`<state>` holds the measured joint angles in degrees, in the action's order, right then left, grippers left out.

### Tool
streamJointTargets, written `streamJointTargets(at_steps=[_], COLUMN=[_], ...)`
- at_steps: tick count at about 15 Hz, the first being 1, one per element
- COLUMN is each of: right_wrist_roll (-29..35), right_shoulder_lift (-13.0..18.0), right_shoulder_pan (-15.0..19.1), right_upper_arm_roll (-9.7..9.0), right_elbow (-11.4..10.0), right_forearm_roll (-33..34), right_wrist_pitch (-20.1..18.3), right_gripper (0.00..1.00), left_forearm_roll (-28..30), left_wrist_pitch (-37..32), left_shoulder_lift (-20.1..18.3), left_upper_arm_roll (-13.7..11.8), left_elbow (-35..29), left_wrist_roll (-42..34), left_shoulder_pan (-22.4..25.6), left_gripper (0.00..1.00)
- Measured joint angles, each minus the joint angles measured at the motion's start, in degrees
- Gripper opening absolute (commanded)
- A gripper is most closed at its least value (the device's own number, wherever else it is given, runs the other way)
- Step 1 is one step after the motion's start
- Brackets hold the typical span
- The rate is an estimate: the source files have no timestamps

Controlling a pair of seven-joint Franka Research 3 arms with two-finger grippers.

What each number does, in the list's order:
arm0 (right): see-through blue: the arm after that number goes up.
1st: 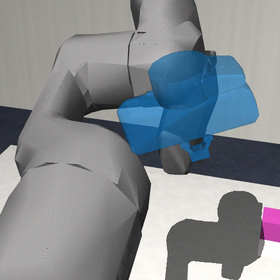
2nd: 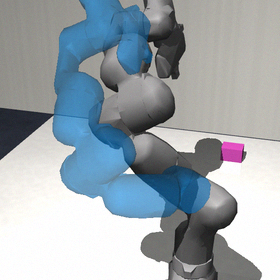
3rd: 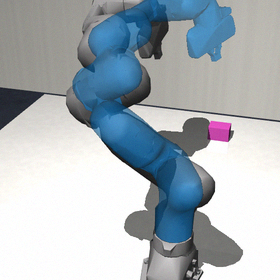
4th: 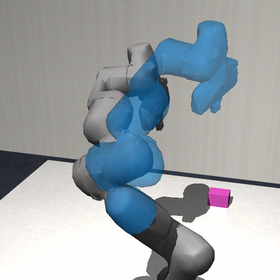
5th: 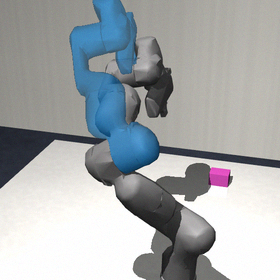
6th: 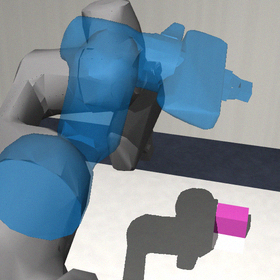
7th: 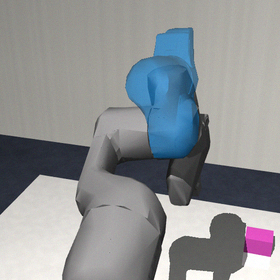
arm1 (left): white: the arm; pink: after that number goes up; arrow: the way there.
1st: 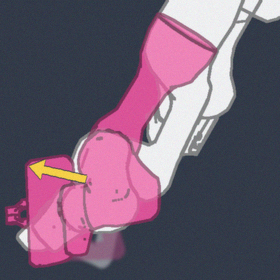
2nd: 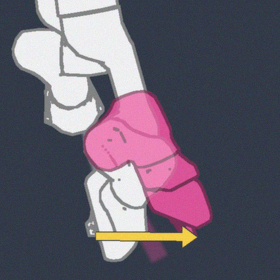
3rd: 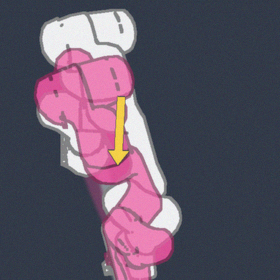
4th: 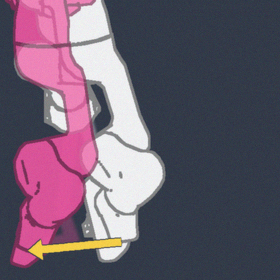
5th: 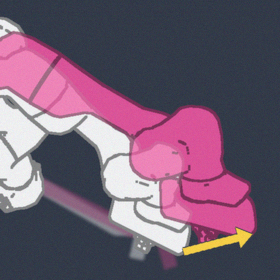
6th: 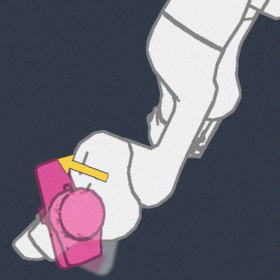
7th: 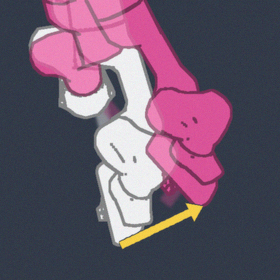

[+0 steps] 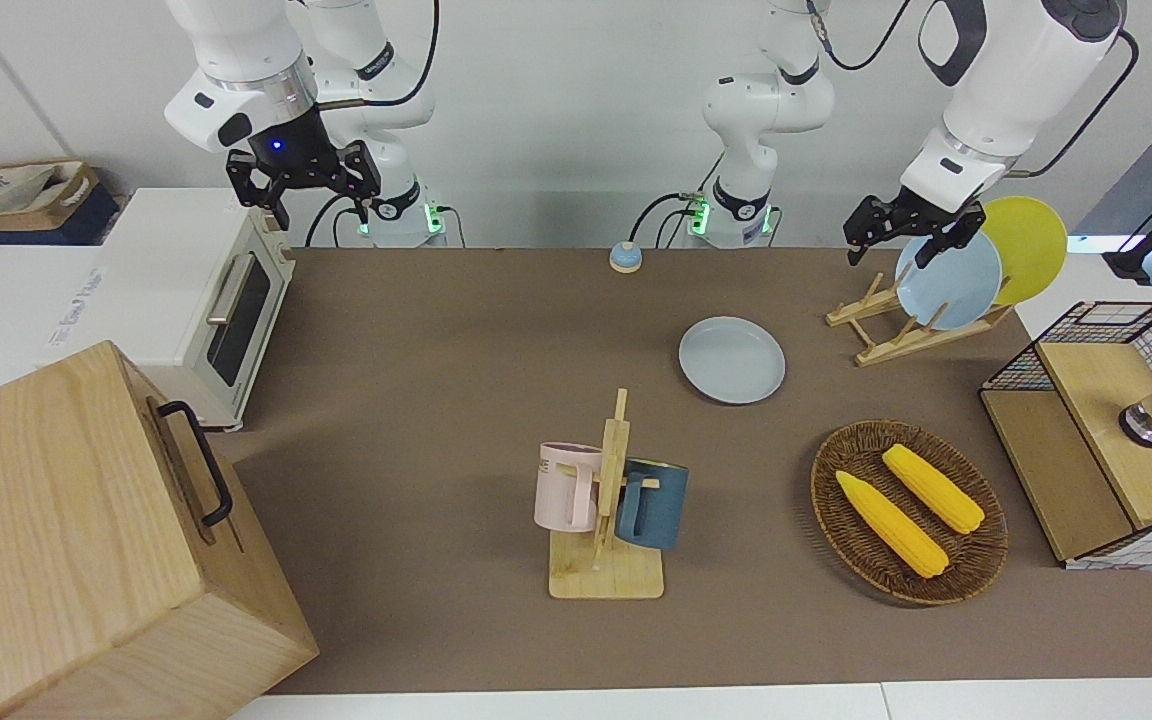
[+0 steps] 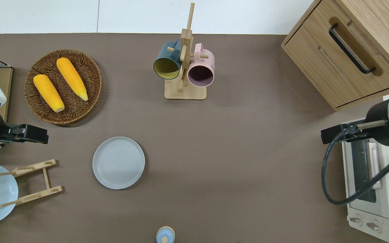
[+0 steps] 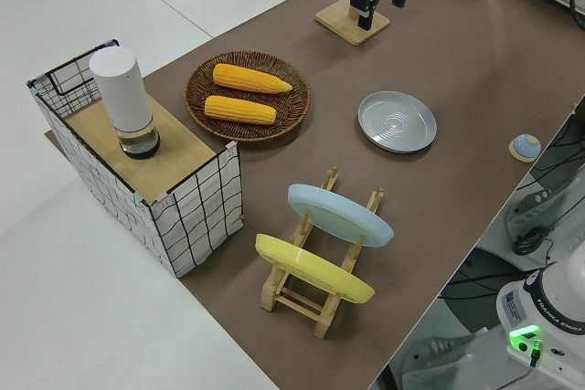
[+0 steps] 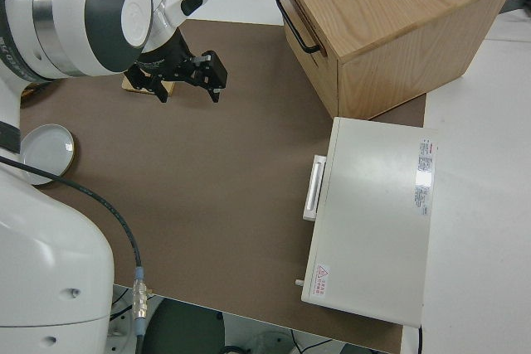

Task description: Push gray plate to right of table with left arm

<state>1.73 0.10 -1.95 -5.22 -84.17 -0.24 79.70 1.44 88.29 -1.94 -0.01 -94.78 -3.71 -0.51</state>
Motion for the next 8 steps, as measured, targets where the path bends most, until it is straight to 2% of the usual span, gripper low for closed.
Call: streamJointTargets(at_steps=[8], right_wrist_roll=[0.0], right_shoulder_lift=[0.0], right_shoulder_pan=[0.0], right_upper_arm_roll=[0.00], right_elbow=[0.0], right_forearm_roll=[0.0], right_wrist_pitch=[0.0], right_gripper=[0.983], left_forearm_roll=[0.0], left_wrist_pitch=[0.2], left_shoulder_lift=[-0.4], left_upper_arm_roll=[0.0], left_elbow=[-2.3], left_wrist_roll=[0.6], left_shoulder_pan=[0.0], left_gripper=[0.99])
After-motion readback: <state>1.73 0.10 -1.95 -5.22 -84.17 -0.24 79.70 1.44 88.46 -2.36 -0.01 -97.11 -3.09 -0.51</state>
